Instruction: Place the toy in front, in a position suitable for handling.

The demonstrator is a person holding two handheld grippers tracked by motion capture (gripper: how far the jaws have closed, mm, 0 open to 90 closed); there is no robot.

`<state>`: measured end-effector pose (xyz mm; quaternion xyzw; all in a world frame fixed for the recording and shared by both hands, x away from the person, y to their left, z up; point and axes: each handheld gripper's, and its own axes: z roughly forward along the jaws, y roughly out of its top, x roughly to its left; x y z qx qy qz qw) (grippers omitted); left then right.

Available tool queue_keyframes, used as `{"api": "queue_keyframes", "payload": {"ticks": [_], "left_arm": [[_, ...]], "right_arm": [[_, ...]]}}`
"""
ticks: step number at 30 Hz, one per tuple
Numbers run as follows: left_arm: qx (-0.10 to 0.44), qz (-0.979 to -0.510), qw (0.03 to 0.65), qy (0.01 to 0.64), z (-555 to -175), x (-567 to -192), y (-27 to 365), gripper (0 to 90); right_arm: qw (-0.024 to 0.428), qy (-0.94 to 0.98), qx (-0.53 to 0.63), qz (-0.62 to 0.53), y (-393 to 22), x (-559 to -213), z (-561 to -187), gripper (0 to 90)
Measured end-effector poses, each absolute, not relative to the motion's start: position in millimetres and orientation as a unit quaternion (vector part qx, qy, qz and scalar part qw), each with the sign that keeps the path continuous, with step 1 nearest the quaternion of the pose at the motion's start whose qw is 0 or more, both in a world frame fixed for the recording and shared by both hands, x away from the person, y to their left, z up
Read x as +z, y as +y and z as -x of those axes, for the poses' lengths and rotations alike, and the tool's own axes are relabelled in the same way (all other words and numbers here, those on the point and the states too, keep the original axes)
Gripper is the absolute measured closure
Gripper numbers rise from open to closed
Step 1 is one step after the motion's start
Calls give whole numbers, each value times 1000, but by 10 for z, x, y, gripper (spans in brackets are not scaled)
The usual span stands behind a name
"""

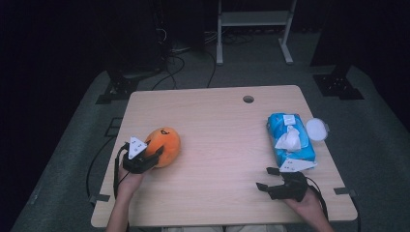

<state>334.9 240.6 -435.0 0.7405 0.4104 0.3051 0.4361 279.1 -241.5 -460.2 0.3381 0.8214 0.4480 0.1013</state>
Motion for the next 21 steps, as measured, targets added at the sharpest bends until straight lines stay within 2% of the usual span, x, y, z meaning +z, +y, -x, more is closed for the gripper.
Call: {"api": "queue_keyframes", "payload": {"ticks": [12, 21], "left_arm": [[271, -722, 478, 420, -3324, -4274, 2459, 522], [259, -713, 516, 397, -3257, -4123, 2340, 522]], "right_arm": [[101, 819, 450, -342, -2434, -4609, -2802, 247], [101, 816, 451, -346, -2443, -4610, -2807, 247]]}}
